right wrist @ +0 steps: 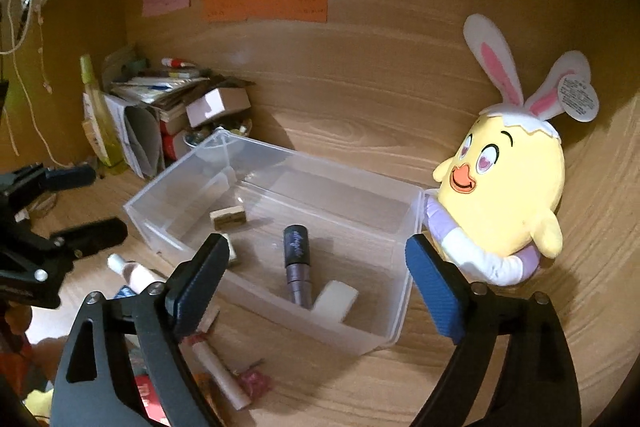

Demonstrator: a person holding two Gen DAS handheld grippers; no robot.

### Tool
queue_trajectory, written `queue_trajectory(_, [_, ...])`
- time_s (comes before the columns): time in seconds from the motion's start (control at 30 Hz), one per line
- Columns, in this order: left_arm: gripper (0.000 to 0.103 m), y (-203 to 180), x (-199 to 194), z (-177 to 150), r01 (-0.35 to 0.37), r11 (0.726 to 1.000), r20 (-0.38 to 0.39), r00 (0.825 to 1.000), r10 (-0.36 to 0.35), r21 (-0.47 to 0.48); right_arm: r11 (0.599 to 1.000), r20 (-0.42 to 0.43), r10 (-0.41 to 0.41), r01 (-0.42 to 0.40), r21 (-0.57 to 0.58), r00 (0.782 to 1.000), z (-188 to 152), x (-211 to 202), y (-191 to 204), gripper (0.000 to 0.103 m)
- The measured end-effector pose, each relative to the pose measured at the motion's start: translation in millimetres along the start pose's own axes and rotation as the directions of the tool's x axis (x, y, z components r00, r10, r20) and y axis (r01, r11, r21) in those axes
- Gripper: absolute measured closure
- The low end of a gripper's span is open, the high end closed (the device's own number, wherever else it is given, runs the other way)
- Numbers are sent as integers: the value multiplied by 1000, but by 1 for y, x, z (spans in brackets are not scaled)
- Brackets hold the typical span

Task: Organize objects
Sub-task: 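Withdraw both tools from the bin toward the remaining items, then grasp the dark green jar with the left tool while the right tool grasps the pink-capped lip tube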

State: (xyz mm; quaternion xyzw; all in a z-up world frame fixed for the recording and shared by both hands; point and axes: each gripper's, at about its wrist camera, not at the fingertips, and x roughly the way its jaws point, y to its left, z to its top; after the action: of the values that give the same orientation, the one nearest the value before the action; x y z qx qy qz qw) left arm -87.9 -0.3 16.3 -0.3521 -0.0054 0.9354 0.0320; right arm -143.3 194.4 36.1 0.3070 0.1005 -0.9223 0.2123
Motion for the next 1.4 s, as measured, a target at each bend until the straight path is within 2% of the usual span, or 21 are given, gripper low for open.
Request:
queue_trajectory(0.13, [7,1,-5,-14,-25,1000,-17,1000,25,4,1000,0,20,-20,3,1000,-9,-8,7,13])
queue_trajectory(0.4, [7,3,-7,-44,-29,999,-84,996,26,-27,999,-37,12,-13,-30,999,-33,-8,21,13])
queue_trajectory(0.67, [7,3,-17,-68,-43,997,-116,993,36,-58,997,-88,72,-74,-20,994,-50,-1,26,13])
queue_trajectory(1.03, [7,19,-12,-100,-24,991,-185,983,0,-131,992,-177,110,-120,-44,978,-65,19,38,14])
queue_trajectory(1.23, [7,23,-11,-112,-5,989,-207,978,-26,-147,990,-195,116,-130,-61,974,-67,25,44,16])
queue_trajectory(1.33, [7,22,-8,-116,4,989,-219,975,-37,-150,987,-209,123,-141,-74,970,-67,27,48,23])
queue_trajectory(1.4, [7,20,-8,-118,9,989,-219,975,-41,-145,984,-222,133,-156,-89,966,-68,30,52,31])
